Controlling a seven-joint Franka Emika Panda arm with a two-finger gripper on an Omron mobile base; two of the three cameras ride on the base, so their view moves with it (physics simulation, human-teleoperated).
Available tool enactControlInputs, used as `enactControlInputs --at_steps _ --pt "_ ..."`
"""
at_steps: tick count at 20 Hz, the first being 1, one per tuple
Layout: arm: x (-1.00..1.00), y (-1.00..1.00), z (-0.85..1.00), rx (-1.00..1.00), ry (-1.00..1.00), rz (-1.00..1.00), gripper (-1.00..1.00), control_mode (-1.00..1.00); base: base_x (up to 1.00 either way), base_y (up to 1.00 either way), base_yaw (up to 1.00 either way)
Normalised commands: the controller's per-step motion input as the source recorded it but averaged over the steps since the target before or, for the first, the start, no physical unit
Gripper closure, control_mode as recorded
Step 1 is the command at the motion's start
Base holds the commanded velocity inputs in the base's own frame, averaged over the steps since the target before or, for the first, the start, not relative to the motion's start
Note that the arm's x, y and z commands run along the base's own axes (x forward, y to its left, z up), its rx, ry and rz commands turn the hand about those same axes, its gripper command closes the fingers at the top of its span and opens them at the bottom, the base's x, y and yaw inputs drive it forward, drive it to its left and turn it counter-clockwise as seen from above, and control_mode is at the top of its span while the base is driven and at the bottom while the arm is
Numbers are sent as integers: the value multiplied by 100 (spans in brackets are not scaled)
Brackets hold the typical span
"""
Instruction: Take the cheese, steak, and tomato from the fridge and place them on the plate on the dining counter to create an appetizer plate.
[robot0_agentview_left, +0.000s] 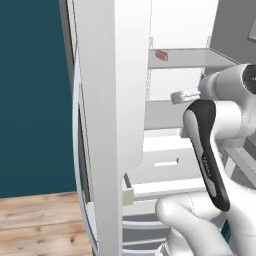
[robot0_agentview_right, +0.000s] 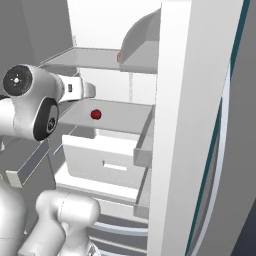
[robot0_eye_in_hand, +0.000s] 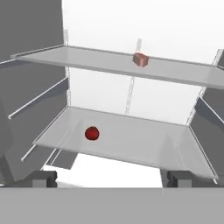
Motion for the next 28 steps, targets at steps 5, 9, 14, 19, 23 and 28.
enactControlInputs --at_steps 5,9,14,19,23,28 --pt "12 0 33 -1 -9 -13 -100 -100 0 0 0" --pt "15 -2 50 1 2 -6 -100 -100 0 0 0" --pt "8 -8 51 6 5 -1 -100 -100 0 0 0" --pt "0 -8 27 8 0 0 -100 -100 0 0 0" --pt "2 -1 -2 6 -1 0 -100 -100 0 0 0" --pt "21 -8 -14 3 -3 0 -100 -100 0 0 0"
